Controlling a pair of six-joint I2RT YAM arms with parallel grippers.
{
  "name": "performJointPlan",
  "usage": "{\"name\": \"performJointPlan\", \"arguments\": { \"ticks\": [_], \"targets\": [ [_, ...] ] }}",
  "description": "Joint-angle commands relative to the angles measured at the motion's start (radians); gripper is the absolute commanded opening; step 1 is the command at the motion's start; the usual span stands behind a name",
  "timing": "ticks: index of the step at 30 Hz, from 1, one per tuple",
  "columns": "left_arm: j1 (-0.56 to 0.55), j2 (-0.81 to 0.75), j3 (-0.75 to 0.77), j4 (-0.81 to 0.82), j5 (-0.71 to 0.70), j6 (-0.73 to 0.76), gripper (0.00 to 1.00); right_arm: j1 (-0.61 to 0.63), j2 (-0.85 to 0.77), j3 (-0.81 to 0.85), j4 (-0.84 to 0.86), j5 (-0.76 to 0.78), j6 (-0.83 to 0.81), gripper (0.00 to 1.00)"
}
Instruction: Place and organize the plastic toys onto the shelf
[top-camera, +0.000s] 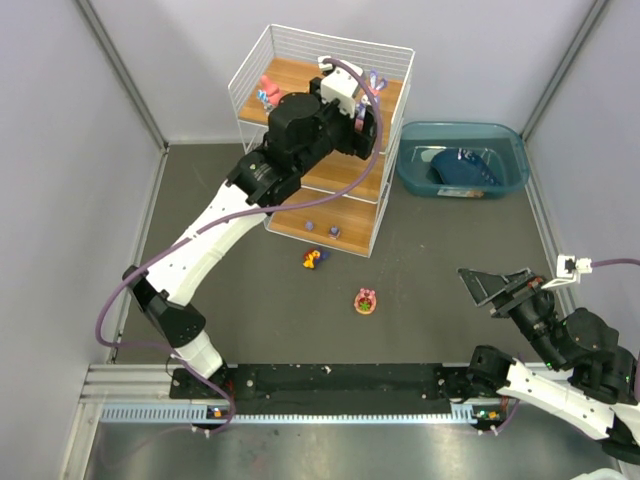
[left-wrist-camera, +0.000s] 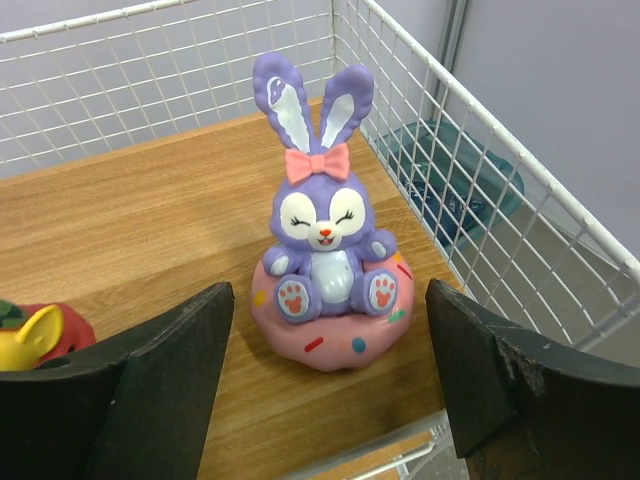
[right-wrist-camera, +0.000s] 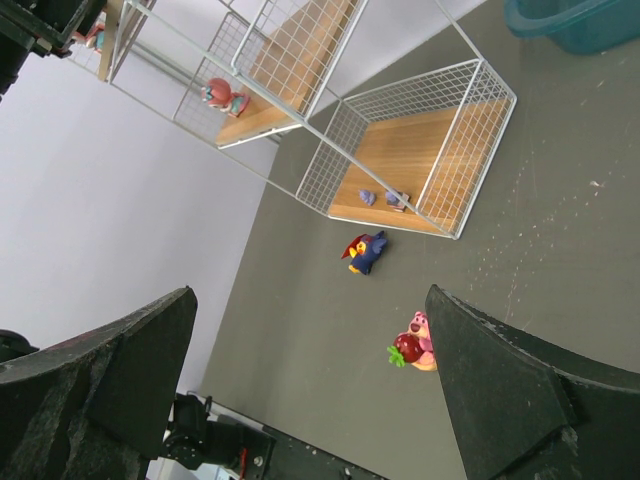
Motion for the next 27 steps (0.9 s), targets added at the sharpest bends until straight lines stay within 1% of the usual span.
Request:
{"name": "performJointPlan", "arguments": {
  "ticks": [1,14,17,22,23,27],
  "targets": [
    [0.004,-0.080,-0.029,0.067,-0.004,-0.005,0.84,-0.008,-0.060,0.013,-0.002,0.002,0.012,0.99],
    [0.004,-0.157,-0.112,0.098,0.054,-0.018,0.86,-0.008,-0.060,0.008,-0.002,-0.007,0.029,0.99],
    [0.004,-0.183,-0.136,0.105,0.060,-0.051,0.86,-0.008,-0.060,0.007,-0.002,-0.007,0.031,0.99],
    [0.004,-0.243,-0.204,0.124,0.089,-0.074,0.85,-0.008,-0.060,0.002,-0.003,-0.006,0.037,0.99],
    [0.003,-0.252,-0.216,0.135,0.120,-0.082,0.85,-0.008,-0.060,0.002,-0.002,-0.007,0.035,0.99],
    [0.003,-0.318,-0.294,0.164,0.161,-0.097,0.85,-0.008,-0.061,0.002,-0.002,-0.007,0.039,0.99]
  ]
}}
